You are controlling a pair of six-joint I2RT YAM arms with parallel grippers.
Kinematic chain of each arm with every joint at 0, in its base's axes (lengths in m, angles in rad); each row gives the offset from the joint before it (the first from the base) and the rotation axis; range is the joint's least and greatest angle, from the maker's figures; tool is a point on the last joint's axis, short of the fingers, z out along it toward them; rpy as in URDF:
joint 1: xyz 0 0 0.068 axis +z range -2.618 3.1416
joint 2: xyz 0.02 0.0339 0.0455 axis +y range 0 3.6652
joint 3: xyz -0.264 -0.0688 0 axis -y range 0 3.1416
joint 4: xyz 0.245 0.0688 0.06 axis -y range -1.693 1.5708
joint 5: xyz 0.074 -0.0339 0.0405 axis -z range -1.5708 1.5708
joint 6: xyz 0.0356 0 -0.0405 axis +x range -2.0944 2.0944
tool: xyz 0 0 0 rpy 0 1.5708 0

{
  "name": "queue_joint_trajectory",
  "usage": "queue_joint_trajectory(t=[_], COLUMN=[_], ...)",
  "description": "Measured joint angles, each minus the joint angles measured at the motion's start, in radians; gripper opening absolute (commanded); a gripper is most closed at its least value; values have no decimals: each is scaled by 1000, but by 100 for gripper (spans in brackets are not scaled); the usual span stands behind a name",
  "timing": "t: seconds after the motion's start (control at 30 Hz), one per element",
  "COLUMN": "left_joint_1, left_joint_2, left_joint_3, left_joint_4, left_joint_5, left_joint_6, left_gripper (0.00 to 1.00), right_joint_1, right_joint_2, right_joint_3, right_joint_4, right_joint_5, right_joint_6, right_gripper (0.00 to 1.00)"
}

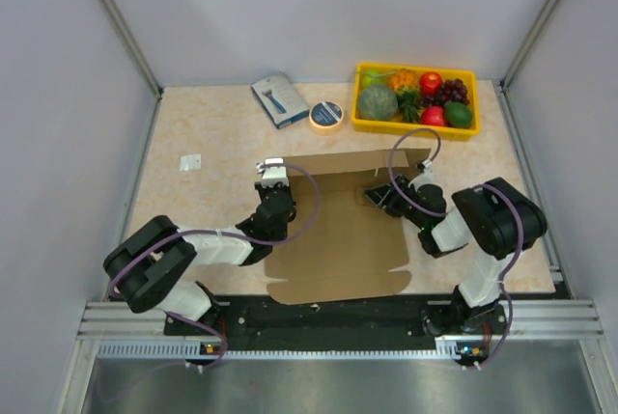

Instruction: Fold the paper box

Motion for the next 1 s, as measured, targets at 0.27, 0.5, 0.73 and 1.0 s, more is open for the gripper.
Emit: queue_joint_trajectory(t=[0.27,0.5,0.73,1.0], left_joint_1=[-2,-4,-4,-5], left_joint_2=[-3,-2,-3,-2], left_joint_3=[0,0,0,0], left_joint_4=[-7,-11,-13,-13], left_joint_5=[-16,-21,-23,-24], left_joint_6=[-9,-19,-23,-27], left_gripper=[0,0,0,0], right_joint_1=[1,-82,-102,-101], right_joint_2=[-385,-961,-991,-679], right_joint_3=[-15,124,417,689], right_joint_4=[-389,-1135,-1522,-1472], right_joint_5=[64,252,243,42], right_joint_6=[-55,-172,-313,-382], right_gripper=[69,39,35,14])
